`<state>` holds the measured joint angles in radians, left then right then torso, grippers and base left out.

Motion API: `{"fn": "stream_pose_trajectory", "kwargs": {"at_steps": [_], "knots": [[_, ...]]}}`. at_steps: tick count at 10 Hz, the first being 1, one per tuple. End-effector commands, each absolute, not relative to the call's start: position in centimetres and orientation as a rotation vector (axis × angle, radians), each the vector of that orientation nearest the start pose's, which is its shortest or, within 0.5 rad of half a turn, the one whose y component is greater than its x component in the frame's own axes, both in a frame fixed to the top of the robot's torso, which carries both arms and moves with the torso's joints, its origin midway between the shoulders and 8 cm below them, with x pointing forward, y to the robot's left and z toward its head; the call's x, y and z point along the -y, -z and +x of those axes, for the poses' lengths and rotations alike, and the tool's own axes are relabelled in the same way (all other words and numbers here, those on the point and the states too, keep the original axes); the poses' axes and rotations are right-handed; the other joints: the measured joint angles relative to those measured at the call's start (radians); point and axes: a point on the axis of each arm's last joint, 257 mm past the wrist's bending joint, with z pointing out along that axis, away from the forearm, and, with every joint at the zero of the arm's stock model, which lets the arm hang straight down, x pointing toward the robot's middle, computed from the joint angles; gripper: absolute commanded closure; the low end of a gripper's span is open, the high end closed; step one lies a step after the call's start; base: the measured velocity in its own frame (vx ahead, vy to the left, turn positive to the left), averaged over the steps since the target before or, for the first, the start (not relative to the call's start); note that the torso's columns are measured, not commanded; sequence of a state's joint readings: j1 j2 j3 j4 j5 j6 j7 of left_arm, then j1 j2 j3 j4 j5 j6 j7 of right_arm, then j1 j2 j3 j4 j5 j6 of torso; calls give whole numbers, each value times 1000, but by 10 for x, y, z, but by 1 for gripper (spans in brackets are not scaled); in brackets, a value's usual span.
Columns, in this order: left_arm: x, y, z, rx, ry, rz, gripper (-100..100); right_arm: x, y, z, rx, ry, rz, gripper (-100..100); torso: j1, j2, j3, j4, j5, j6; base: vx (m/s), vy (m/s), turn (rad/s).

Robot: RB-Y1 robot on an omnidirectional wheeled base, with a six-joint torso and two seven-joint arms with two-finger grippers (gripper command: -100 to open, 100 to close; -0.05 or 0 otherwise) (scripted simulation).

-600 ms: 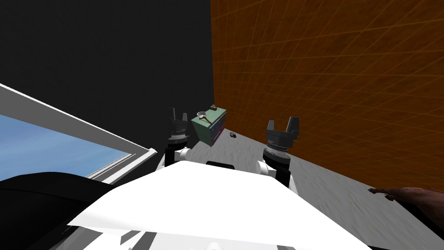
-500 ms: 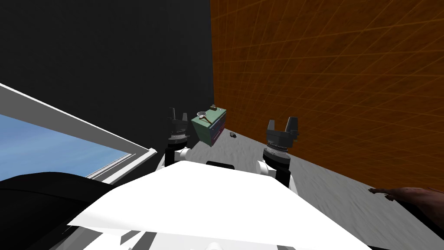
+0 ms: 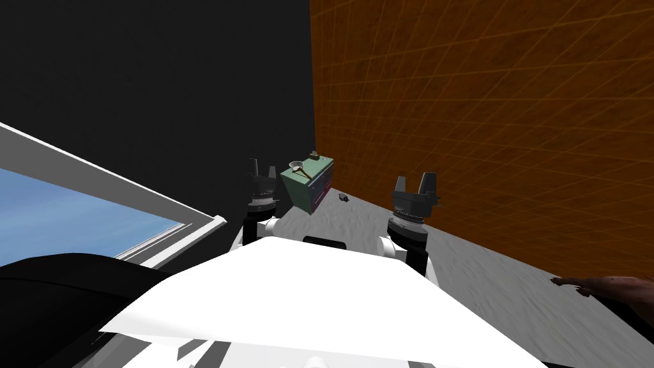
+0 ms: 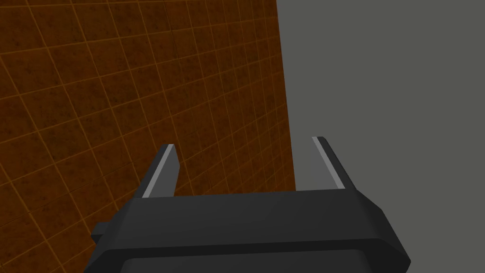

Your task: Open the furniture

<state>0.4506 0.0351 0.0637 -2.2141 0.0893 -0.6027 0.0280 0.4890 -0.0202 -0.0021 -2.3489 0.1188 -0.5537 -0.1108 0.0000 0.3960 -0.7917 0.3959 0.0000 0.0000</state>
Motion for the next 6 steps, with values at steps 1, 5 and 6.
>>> {"fn": "stream_pose_trajectory", "kwargs": {"at_steps": [1, 5, 6], "knots": [[-304, -33, 337, -513, 1353, -624, 0, 255, -65, 322, -587, -1363, 500, 0, 0, 74, -147, 74, 0, 0, 0, 0, 0], [-297, -19, 347, -570, 1363, -609, -100, 255, -65, 322, -587, -1363, 501, 0, 0, 328, -660, 328, 0, 0, 20, 3, 0], [-295, -13, 351, -587, 1366, -610, -100, 255, -65, 323, -588, -1363, 501, 0, 1, 337, -680, 337, 0, 0, 42, 19, 0]]}}
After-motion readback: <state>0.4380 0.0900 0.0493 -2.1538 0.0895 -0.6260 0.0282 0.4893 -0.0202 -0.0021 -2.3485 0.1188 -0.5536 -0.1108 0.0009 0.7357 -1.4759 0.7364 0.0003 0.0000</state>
